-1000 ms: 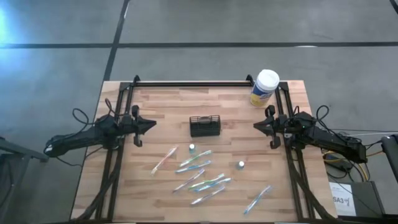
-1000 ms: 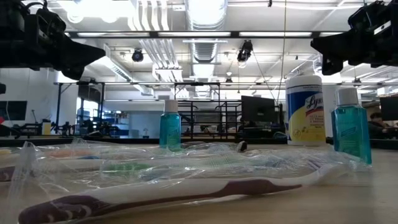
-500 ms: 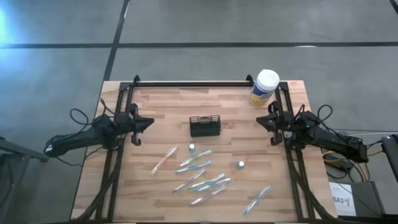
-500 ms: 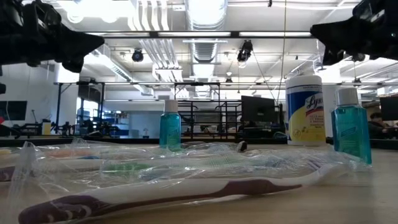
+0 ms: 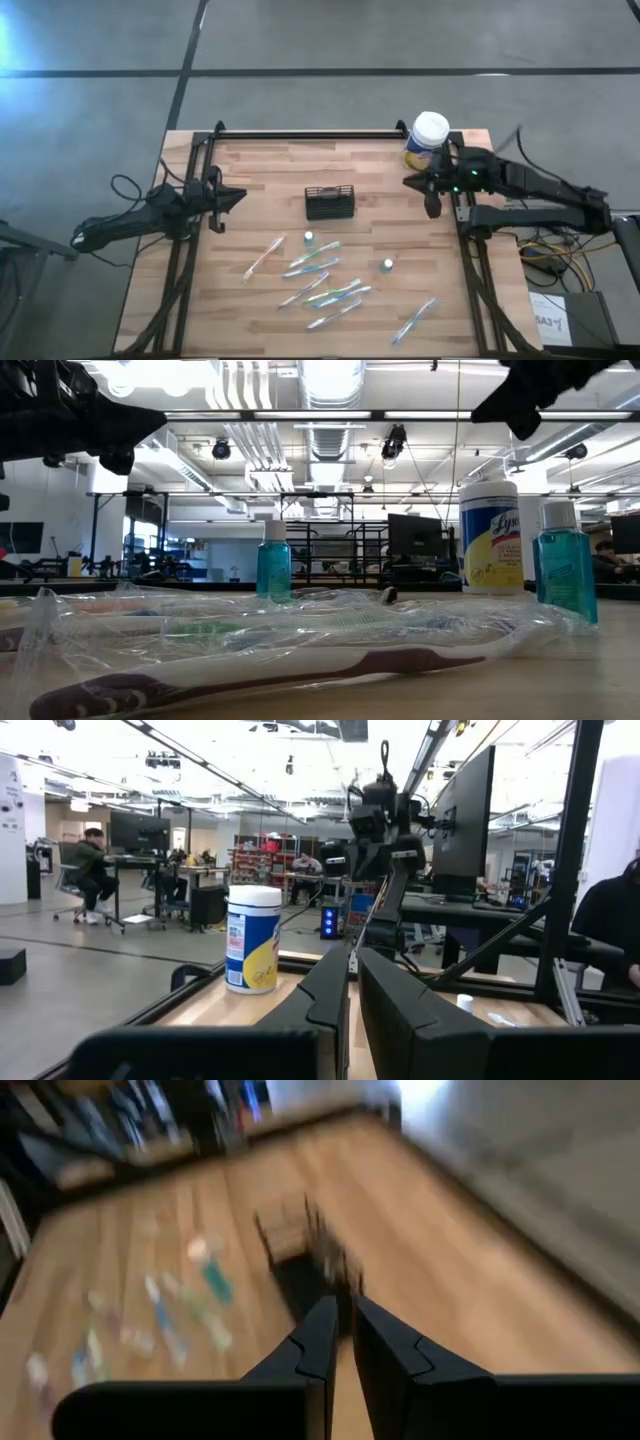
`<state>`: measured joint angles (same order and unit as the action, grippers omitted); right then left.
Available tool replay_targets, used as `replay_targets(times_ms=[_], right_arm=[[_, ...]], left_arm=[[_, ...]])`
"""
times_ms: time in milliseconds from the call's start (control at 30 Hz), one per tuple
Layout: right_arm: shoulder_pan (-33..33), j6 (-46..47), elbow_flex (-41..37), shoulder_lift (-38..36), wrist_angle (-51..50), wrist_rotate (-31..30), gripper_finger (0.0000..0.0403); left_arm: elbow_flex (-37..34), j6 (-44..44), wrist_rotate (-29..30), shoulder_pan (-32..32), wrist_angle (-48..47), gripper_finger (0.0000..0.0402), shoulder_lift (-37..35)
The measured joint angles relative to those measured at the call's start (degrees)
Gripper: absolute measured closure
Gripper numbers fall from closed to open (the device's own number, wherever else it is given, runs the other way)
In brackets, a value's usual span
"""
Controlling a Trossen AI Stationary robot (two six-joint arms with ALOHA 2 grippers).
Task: Pick & Place toothbrushing station
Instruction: Put the right blue mouthwash in the wire organizer
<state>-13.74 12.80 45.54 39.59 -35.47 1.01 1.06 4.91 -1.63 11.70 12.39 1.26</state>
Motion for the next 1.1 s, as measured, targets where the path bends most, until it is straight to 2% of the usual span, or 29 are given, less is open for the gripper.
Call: replay_targets(times_ms=[167,333,467,633,833,1100], right_arm=[[5.6,7.4,12.2,12.1,-17.5,-3.7,0.0369],[14.7,15.5,18.1,19.8,-21.4,-7.0,0.0357],[22.7,24.7,20.3,24.5,-21.4,-10.4,0.0319],[30.1,36.1,22.0,30.5,-21.6,-13.0,0.0246],[34.5,49.7,25.8,38.9,-25.6,-13.0,0.018],[36.5,56.1,34.7,51.1,-35.7,-11.4,0.0157]], left_arm=[[0.0,0.0,0.0,0.0,-0.5,0.0367,0.0],[0.0,-0.7,0.0,0.0,-0.7,0.0367,0.0],[0.3,-0.9,0.1,0.0,-1.4,0.0367,0.1],[0.5,-0.3,0.0,0.0,-2.8,0.0367,0.1],[0.5,0.2,-0.3,0.0,-4.5,0.0367,0.2],[0.5,0.1,-0.4,0.0,-4.4,0.0367,0.2]])
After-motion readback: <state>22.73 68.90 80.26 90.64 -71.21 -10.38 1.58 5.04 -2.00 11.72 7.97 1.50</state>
